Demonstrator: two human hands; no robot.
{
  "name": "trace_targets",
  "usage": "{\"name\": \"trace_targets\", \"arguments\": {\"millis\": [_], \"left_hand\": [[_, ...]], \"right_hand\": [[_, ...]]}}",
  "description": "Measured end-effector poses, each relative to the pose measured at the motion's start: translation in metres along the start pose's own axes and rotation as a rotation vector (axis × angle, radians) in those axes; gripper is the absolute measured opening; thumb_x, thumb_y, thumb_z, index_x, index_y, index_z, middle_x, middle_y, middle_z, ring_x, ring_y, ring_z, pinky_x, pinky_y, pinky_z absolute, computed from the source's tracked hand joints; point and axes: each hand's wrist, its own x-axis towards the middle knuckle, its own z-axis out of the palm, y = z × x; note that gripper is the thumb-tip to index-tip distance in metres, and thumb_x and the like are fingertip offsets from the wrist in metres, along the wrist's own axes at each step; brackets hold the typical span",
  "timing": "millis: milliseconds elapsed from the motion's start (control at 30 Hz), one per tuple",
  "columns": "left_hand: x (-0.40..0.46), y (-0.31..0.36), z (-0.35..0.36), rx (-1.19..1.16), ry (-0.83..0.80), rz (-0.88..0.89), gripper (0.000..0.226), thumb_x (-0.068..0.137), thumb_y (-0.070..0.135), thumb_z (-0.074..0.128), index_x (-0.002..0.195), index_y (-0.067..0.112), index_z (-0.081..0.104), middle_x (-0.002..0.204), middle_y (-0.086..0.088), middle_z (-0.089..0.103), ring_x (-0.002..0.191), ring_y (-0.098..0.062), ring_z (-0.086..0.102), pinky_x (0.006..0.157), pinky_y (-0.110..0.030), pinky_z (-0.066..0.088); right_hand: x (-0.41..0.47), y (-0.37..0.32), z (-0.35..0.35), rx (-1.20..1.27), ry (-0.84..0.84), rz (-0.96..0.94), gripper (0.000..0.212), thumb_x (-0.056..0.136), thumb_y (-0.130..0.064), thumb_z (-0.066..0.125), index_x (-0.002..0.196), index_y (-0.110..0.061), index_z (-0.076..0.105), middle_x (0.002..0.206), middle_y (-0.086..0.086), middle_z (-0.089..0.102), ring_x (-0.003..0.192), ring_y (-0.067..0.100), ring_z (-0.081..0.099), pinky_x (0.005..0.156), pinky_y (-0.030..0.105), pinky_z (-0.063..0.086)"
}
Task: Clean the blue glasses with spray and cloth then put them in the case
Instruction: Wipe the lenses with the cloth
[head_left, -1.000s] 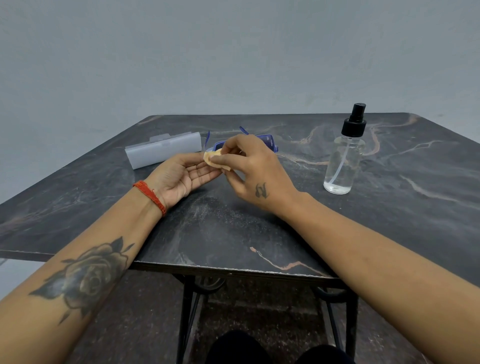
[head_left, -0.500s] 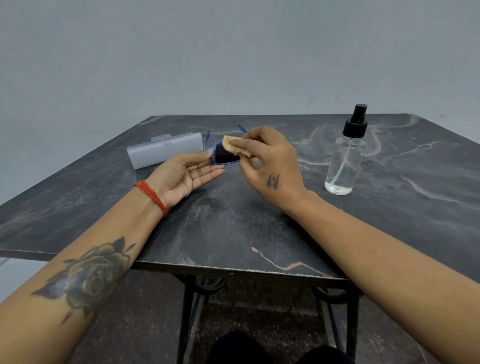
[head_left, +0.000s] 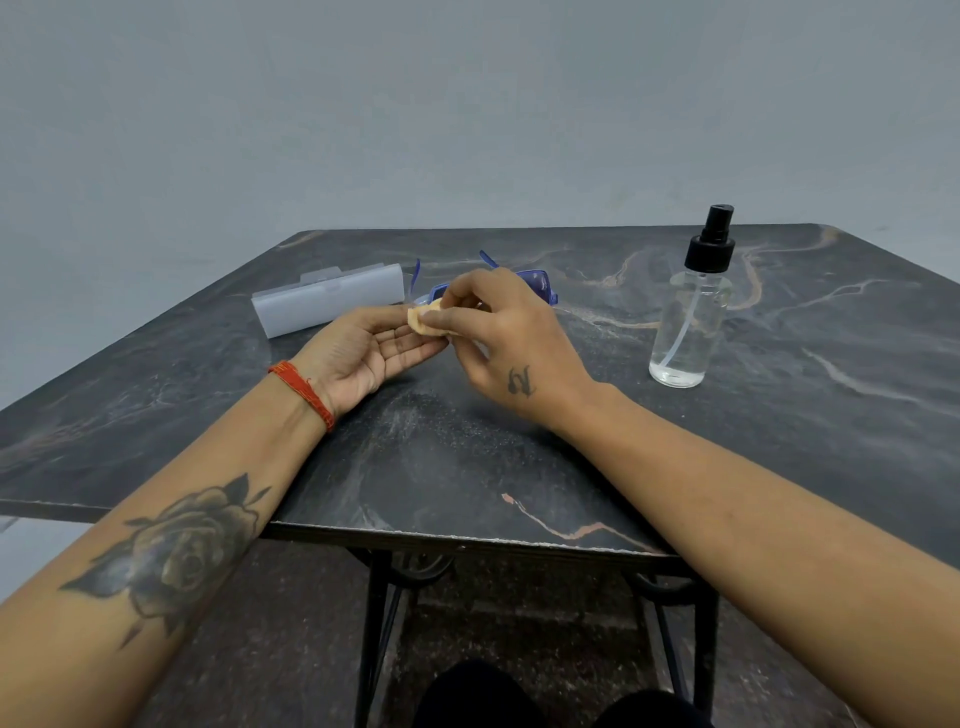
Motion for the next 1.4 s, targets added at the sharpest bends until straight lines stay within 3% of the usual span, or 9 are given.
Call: {"name": "trace_targets", "arguments": {"millis": [167,300,600,833,933,1033,1133,1267,1400], "left_hand": [[-0.0004,0.001,-0.0005,-0.009,0.0,-0.017,0.027,0.087,0.0,0.05,0.07,-0.002,0.072,0.074,-0.012,0.072,0.07,-0.017,0.071,0.065,-0.026,0.059],[-0.0009,0.0017,0.0004,-0.029,0.025,-0.014,0.012,0.088,0.001,0.049,0.09,-0.003,0.061,0.071,-0.013,0.072,0.066,-0.017,0.071,0.061,-0.025,0.058],[-0.0019,0.0019,0.0012,-0.025,0.032,0.008,0.009,0.088,0.0,0.05,0.091,-0.004,0.058,0.07,-0.013,0.071,0.065,-0.018,0.071,0.061,-0.026,0.058],[-0.0027,0.0006,0.002,0.007,-0.002,0.004,0.018,0.088,0.0,0.047,0.085,-0.002,0.064,0.073,-0.012,0.072,0.07,-0.017,0.071,0.064,-0.025,0.058],[-0.002,0.0004,0.001,-0.006,-0.015,0.008,0.03,0.088,-0.002,0.046,0.072,0.0,0.072,0.075,-0.011,0.073,0.072,-0.016,0.071,0.063,-0.024,0.058],[-0.002,0.0005,0.0005,0.0,-0.012,0.0,0.019,0.085,-0.001,0.049,0.08,-0.003,0.067,0.075,-0.011,0.073,0.071,-0.015,0.071,0.064,-0.024,0.058],[-0.0025,0.0008,0.0007,0.005,-0.015,-0.014,0.025,0.083,0.001,0.051,0.069,-0.001,0.072,0.074,-0.012,0.073,0.07,-0.017,0.071,0.064,-0.025,0.058],[-0.0019,0.0013,0.0012,-0.01,0.011,-0.005,0.014,0.088,0.001,0.048,0.088,-0.003,0.061,0.071,-0.013,0.072,0.067,-0.017,0.071,0.061,-0.024,0.058],[-0.0012,0.0021,0.0008,-0.022,0.024,0.004,0.011,0.088,0.001,0.05,0.091,-0.004,0.058,0.07,-0.013,0.071,0.065,-0.017,0.071,0.06,-0.024,0.058]], "right_hand": [[-0.0014,-0.0012,-0.002,0.0,-0.001,0.07,0.02,0.067,0.001,0.06,0.079,-0.009,0.074,0.075,0.008,0.064,0.069,0.028,0.06,0.059,0.03,0.049],[-0.0014,-0.0002,-0.0047,-0.057,0.023,0.162,0.015,0.062,-0.001,0.063,0.069,-0.009,0.073,0.072,0.005,0.064,0.065,0.024,0.06,0.058,0.02,0.04],[0.0023,0.0003,-0.0083,-0.09,0.103,0.253,0.025,0.073,0.002,0.064,0.095,-0.008,0.07,0.085,0.008,0.066,0.077,0.023,0.061,0.072,0.012,0.033],[0.0018,-0.0029,-0.0041,-0.06,0.07,0.099,0.016,0.078,-0.001,0.067,0.092,-0.005,0.071,0.088,0.011,0.067,0.078,0.026,0.061,0.073,0.014,0.035],[-0.0005,-0.0035,-0.0008,-0.032,0.05,0.028,0.019,0.075,0.002,0.066,0.09,-0.006,0.073,0.086,0.012,0.066,0.076,0.028,0.062,0.067,0.029,0.049],[-0.0016,-0.002,-0.0016,-0.02,0.027,0.019,0.022,0.069,0.005,0.064,0.085,-0.008,0.073,0.083,0.01,0.066,0.075,0.03,0.062,0.058,0.036,0.052],[-0.0014,-0.0023,-0.0041,-0.043,-0.009,0.058,0.021,0.063,0.004,0.059,0.076,-0.008,0.071,0.078,0.007,0.065,0.071,0.028,0.06,0.051,0.035,0.05],[-0.0013,-0.0015,-0.0068,-0.08,0.018,0.134,0.018,0.057,0.001,0.057,0.067,-0.008,0.069,0.072,0.005,0.064,0.067,0.026,0.059,0.05,0.03,0.048],[-0.0008,0.0018,-0.0084,-0.075,0.085,0.234,0.02,0.058,0.006,0.059,0.07,-0.008,0.069,0.073,0.006,0.064,0.066,0.026,0.059,0.055,0.025,0.045]]}}
